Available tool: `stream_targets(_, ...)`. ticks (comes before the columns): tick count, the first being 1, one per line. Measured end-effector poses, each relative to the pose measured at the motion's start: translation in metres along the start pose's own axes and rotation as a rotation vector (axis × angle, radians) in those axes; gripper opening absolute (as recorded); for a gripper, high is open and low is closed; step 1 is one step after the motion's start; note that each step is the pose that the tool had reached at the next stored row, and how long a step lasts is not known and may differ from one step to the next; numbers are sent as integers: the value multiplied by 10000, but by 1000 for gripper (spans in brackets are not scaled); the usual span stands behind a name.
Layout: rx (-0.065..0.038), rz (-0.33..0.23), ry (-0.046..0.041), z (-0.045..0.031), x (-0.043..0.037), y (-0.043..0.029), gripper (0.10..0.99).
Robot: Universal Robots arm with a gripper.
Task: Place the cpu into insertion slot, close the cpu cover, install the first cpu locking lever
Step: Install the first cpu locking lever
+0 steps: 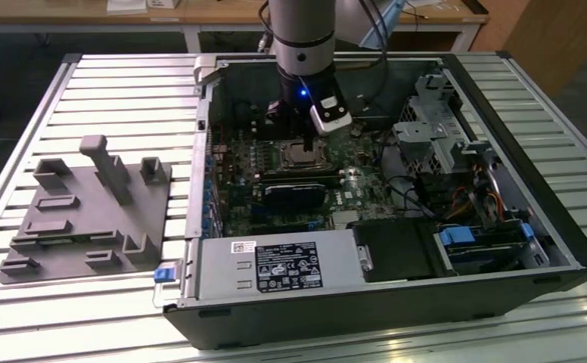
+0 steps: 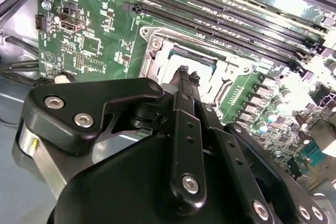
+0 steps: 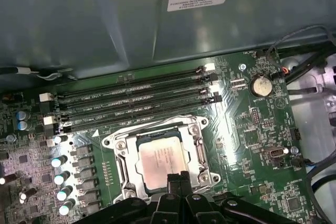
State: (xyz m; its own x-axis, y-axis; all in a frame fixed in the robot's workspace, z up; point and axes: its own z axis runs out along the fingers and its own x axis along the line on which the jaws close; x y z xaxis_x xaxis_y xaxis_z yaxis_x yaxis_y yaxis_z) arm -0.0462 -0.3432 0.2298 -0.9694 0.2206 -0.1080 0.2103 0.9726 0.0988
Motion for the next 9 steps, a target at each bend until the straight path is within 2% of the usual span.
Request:
stream_targets(4,94,-12,-20,3,9,39,106)
stream_targets(9,132,-17,-29,3,9,39,106)
